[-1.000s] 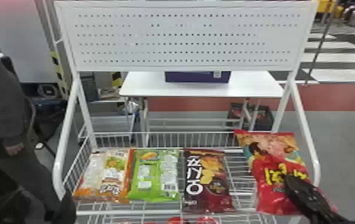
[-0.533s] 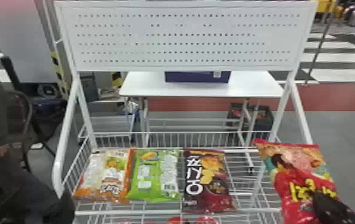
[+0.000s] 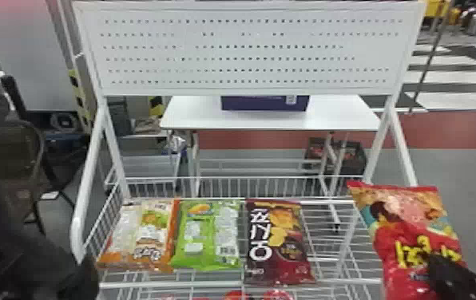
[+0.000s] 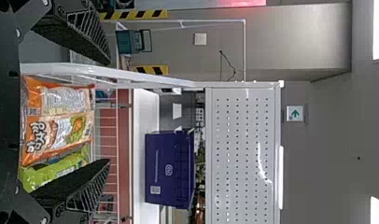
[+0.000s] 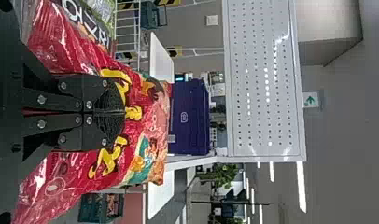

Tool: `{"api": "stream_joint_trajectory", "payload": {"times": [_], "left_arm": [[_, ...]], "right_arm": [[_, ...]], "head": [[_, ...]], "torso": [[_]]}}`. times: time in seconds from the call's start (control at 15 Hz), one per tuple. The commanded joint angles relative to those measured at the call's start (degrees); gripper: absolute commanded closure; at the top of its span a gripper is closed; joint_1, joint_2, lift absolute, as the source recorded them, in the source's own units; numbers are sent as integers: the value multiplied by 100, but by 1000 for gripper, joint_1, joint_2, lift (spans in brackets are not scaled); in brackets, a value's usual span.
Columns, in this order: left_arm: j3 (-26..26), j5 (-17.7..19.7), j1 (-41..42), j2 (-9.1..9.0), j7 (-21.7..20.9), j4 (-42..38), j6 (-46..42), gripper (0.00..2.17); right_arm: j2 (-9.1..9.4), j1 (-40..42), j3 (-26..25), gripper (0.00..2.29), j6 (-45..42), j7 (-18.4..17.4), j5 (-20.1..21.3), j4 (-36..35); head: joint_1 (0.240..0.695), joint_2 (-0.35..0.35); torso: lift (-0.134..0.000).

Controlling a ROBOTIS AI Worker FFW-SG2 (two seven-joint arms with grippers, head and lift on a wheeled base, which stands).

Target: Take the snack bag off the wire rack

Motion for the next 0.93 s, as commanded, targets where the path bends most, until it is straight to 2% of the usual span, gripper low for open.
{"api": "stream_joint_trajectory", "payload": {"times": [0.0,0.87], "left_arm": [[2,-1,15,-9,0,-11,-1,147],[2,-9,24,-26,0,-37,-1,147]], "right_arm": [[-8,30,-9,2223,-32,-1,4,-17],[-26,65,-26,2223,-120,-9,22,-44]], "head": [[499,0],[499,0]], "torso": [[0],[0]]}}
